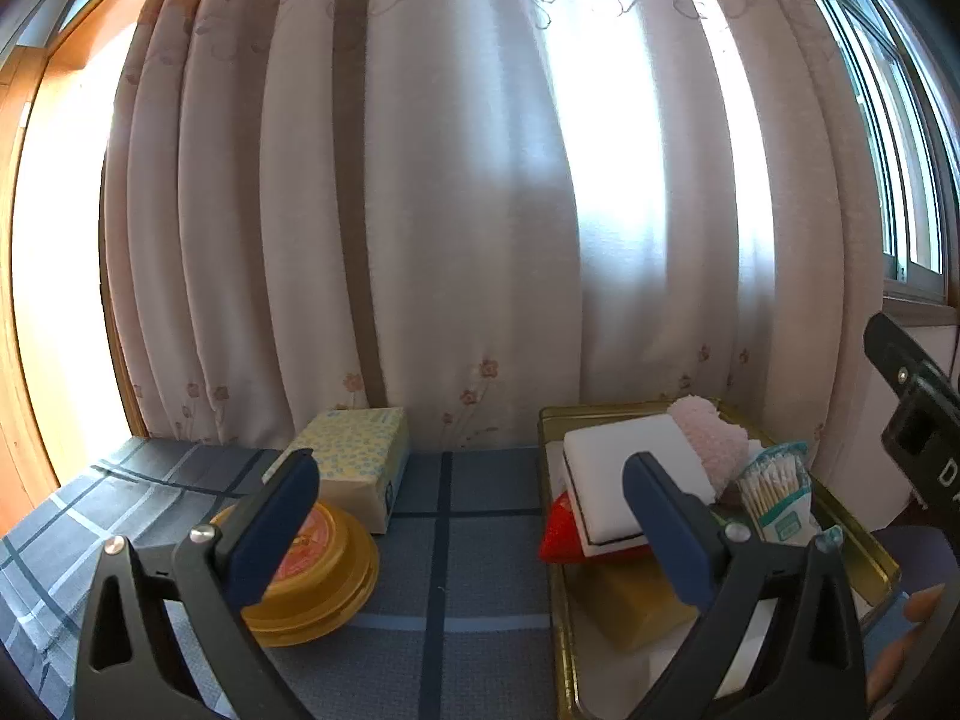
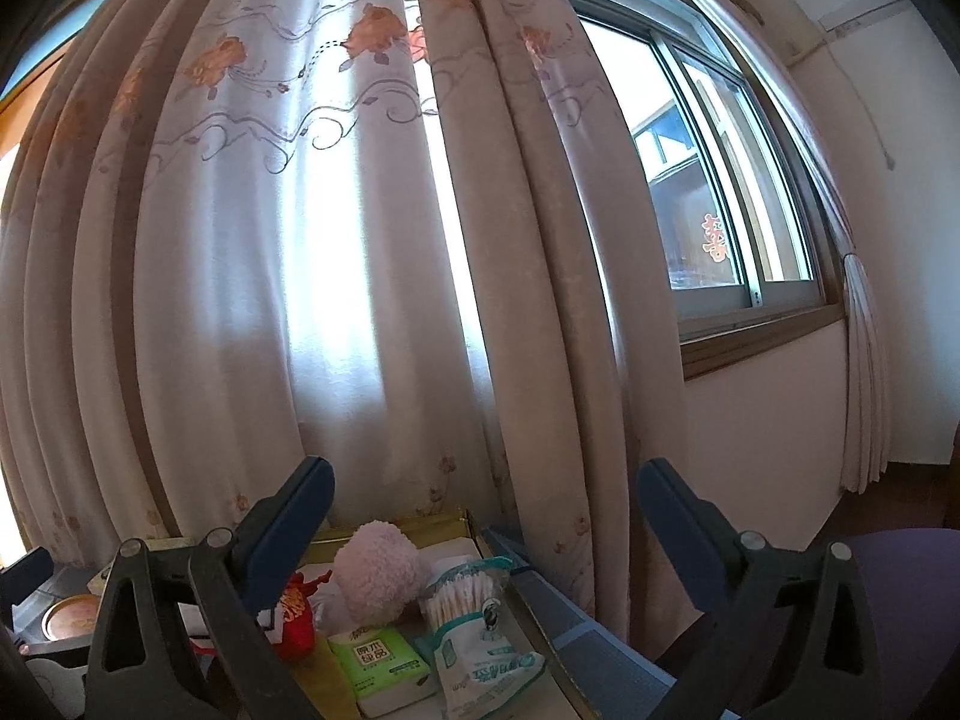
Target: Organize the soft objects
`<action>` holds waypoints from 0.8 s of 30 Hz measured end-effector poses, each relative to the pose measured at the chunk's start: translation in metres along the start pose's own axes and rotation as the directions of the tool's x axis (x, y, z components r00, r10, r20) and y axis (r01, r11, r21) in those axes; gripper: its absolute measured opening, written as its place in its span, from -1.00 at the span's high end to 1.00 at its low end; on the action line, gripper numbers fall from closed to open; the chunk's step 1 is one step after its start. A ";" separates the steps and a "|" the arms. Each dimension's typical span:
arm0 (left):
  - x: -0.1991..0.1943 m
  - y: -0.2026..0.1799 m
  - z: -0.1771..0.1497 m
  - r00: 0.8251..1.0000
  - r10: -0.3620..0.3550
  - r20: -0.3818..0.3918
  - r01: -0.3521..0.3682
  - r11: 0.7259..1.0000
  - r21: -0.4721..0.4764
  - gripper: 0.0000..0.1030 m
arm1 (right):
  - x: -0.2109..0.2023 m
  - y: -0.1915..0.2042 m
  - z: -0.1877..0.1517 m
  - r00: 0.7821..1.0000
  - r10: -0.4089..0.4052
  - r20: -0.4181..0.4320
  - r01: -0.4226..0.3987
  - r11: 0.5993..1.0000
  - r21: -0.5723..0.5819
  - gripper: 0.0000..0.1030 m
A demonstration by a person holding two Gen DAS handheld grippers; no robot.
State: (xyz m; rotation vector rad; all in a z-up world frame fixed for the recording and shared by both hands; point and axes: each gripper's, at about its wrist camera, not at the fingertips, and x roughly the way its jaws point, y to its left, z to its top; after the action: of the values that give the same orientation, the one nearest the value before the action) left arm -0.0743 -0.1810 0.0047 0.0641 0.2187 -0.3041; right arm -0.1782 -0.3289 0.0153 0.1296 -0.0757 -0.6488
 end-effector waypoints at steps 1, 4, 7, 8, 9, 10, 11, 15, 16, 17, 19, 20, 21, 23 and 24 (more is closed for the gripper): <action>0.000 -0.001 0.000 1.000 -0.001 -0.001 0.001 1.000 0.005 -0.99 | 0.000 0.001 0.000 1.000 0.000 -0.001 0.000 1.000 -0.004 -0.99; -0.001 -0.003 0.000 1.000 -0.003 0.000 0.003 1.000 0.015 -0.99 | 0.000 0.001 0.000 1.000 -0.002 -0.004 0.002 1.000 -0.007 -0.99; -0.001 -0.005 0.000 1.000 -0.005 0.004 0.005 1.000 0.025 -0.99 | 0.001 0.001 0.000 1.000 -0.011 -0.007 0.011 1.000 -0.005 -0.99; -0.002 -0.006 0.000 1.000 -0.003 0.005 0.003 1.000 0.029 -0.99 | 0.002 0.001 0.000 1.000 -0.011 -0.009 0.011 1.000 -0.004 -0.99; -0.002 -0.006 0.000 1.000 -0.002 0.006 0.002 1.000 0.031 -0.99 | 0.002 0.000 0.000 1.000 -0.010 -0.012 0.010 1.000 -0.003 -0.99; -0.002 -0.007 0.000 1.000 -0.001 0.007 0.001 0.999 0.032 -0.99 | 0.003 0.000 0.000 1.000 -0.011 -0.012 0.011 1.000 -0.003 -0.99; -0.002 -0.007 0.000 1.000 0.000 0.007 0.000 0.999 0.032 -0.99 | 0.003 0.000 0.000 1.000 -0.011 -0.011 0.011 1.000 -0.003 -0.99; -0.002 -0.008 0.000 1.000 0.008 0.005 -0.008 0.999 0.032 -0.99 | 0.000 0.002 0.000 1.000 -0.012 -0.001 0.012 1.000 -0.014 -0.99; -0.002 -0.008 0.000 1.000 0.006 0.004 -0.007 0.999 0.032 -0.99 | 0.000 0.003 0.000 1.000 -0.011 0.000 0.011 1.000 -0.018 -0.99; -0.002 -0.008 0.000 1.000 0.006 0.003 -0.006 0.999 0.033 -0.99 | 0.000 0.003 -0.001 1.000 -0.009 0.000 0.009 1.000 -0.020 -0.99; -0.002 -0.008 0.000 1.000 0.004 0.002 -0.004 0.999 0.036 -0.99 | 0.000 0.003 -0.001 1.000 -0.009 -0.001 0.009 1.000 -0.023 -0.99; -0.003 -0.009 0.000 1.000 0.002 0.001 -0.002 0.999 0.038 -0.99 | 0.000 0.003 -0.001 1.000 -0.011 -0.002 0.011 1.000 -0.023 -0.99; -0.003 -0.009 0.000 1.000 0.001 0.001 -0.001 0.999 0.039 -0.99 | 0.001 0.003 -0.001 1.000 -0.011 -0.003 0.011 1.000 -0.022 -0.99; -0.003 -0.009 0.000 1.000 0.000 0.003 0.000 0.999 0.041 -0.99 | 0.001 0.002 0.000 1.000 -0.013 -0.005 0.013 1.000 -0.020 -0.99; -0.004 -0.009 0.000 1.000 -0.001 0.003 0.001 0.999 0.041 -0.99 | 0.001 0.002 0.000 1.000 -0.015 -0.005 0.014 1.000 -0.019 -0.99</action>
State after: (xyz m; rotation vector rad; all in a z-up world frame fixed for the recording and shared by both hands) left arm -0.0803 -0.1883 0.0051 0.1037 0.2092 -0.3094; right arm -0.1760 -0.3276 0.0156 0.1135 -0.0635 -0.6634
